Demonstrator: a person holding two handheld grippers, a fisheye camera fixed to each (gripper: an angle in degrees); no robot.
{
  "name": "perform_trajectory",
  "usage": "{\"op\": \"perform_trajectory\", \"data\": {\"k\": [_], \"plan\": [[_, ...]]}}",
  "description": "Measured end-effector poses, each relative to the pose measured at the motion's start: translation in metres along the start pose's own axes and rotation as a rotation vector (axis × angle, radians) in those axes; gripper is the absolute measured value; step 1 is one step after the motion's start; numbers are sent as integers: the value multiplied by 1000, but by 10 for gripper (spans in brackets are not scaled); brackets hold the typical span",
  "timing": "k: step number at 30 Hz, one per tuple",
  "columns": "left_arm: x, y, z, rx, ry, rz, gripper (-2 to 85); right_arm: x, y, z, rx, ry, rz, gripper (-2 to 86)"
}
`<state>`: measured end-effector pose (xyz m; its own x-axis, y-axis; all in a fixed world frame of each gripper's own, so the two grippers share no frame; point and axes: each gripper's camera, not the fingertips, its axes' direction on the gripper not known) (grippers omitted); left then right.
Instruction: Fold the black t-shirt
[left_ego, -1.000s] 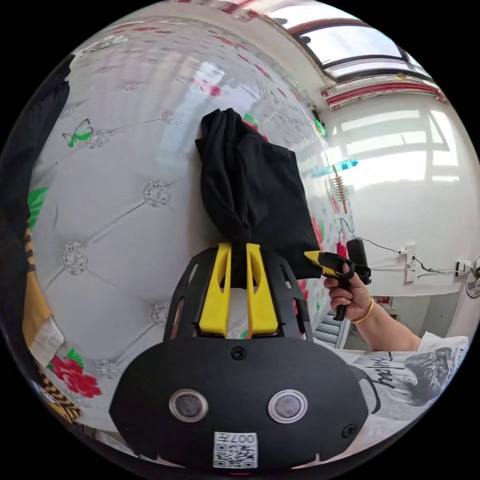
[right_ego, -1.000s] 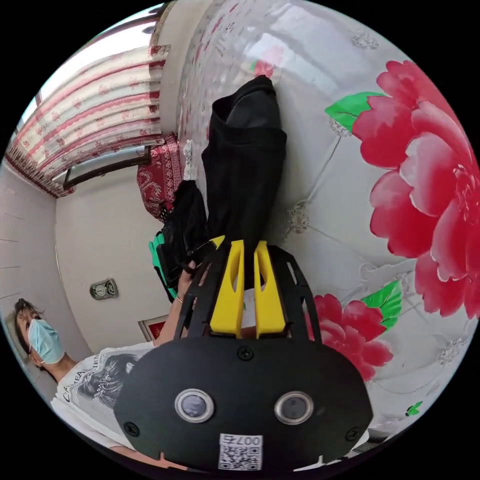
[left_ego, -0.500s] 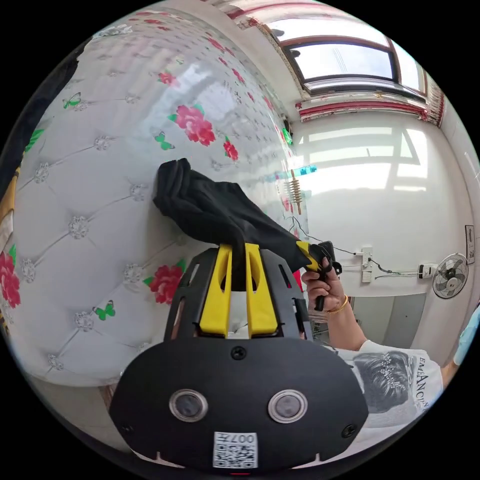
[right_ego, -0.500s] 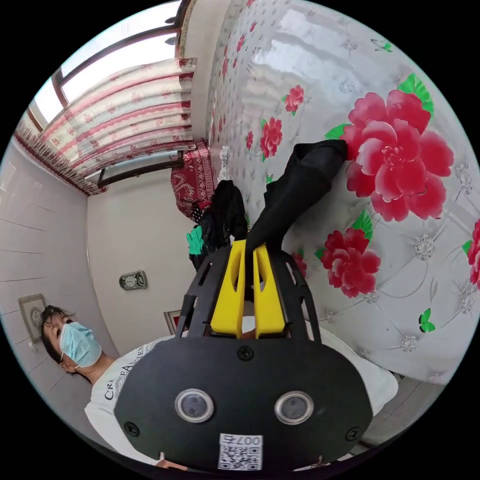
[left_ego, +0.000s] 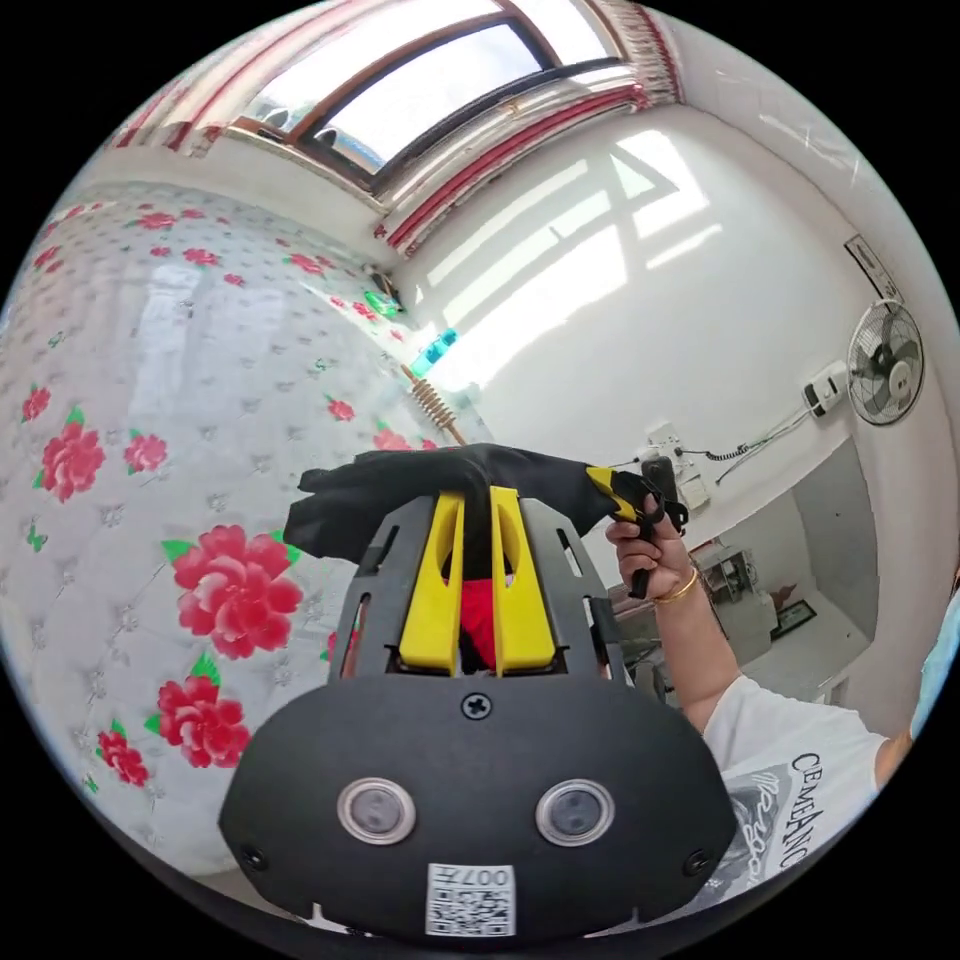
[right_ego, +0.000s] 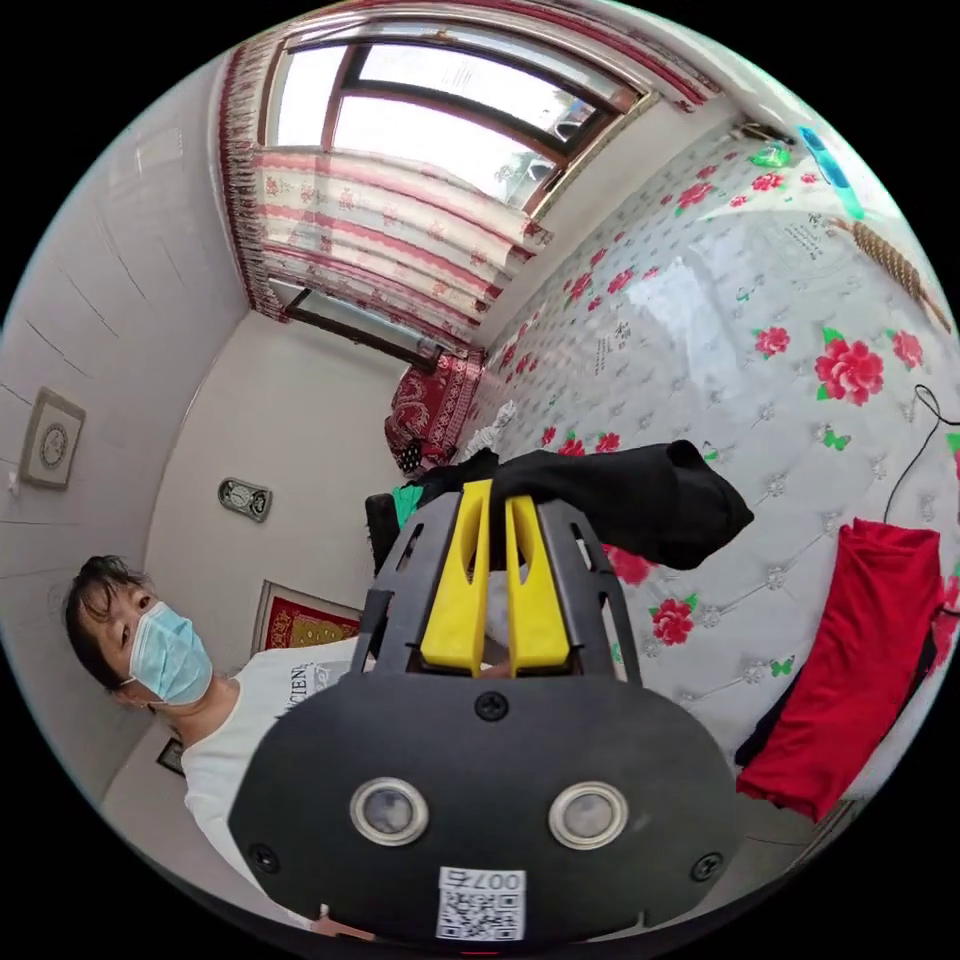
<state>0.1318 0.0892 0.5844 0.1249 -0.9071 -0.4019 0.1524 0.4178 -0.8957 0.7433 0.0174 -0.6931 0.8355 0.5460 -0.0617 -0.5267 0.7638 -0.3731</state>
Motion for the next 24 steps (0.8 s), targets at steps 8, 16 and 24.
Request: {"op": "perform_trajectory", "data": {"k": [8,16,24], "plan": [[59,112,228,-594,-153,187,65,118,145,-124,97,434,430,9],[-5,166,172,-682,-529,239,68,40,173,-73,164,724,281,39],[-90,231,-19,-303,-899,-390,72,-56,82,175,-310,701,-62,48]]}}
